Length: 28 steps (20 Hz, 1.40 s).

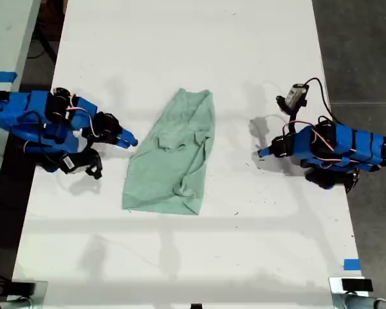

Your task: Fold t shirt

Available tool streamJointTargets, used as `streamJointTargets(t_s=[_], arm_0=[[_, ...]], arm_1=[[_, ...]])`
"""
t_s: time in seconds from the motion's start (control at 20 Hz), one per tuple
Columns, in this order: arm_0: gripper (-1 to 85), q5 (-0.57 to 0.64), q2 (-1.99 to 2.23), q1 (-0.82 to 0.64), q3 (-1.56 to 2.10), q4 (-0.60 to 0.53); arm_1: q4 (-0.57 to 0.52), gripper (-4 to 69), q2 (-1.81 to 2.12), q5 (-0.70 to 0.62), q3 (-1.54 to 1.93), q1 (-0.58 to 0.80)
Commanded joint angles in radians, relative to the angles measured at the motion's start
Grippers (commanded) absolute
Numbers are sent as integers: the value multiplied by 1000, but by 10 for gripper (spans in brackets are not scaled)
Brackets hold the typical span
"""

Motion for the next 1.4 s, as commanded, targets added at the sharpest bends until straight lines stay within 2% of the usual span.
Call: streamJointTargets(t_s=[0.0, 0.3, 0.4, 0.55, 0.65, 0.85, 0.95, 1.1, 1.15, 1.25, 1.35], arm_0=[[131, -77, -173, 140, -144, 49], [164, -212, -184, 215, 0, 46], [211, -255, -244, 233, 21, 14], [229, -290, -327, 268, 11, -28], [228, -273, -442, 276, -35, -57], [233, -137, -779, 236, -189, -67], [228, -126, -807, 225, -195, -87], [194, -120, -805, 229, -198, -103], [158, -120, -807, 230, -198, -109], [31, -120, -810, 219, -199, -132], [-1, -115, -818, 207, -215, -140]], arm_1=[[-8, -4, 17, -14, 64, 11], [-8, -5, 17, -14, 64, 11], [-8, -5, 17, -14, 64, 11], [-8, -5, 17, -14, 64, 9], [-8, -5, 17, -14, 64, 9], [-8, -5, 17, -14, 64, 8], [-8, -5, 17, -14, 64, 5], [-8, -5, 17, -17, 64, 5], [-8, -5, 17, -17, 64, 5], [-8, -5, 17, -17, 64, 5], [-8, -5, 17, -17, 64, 5]])
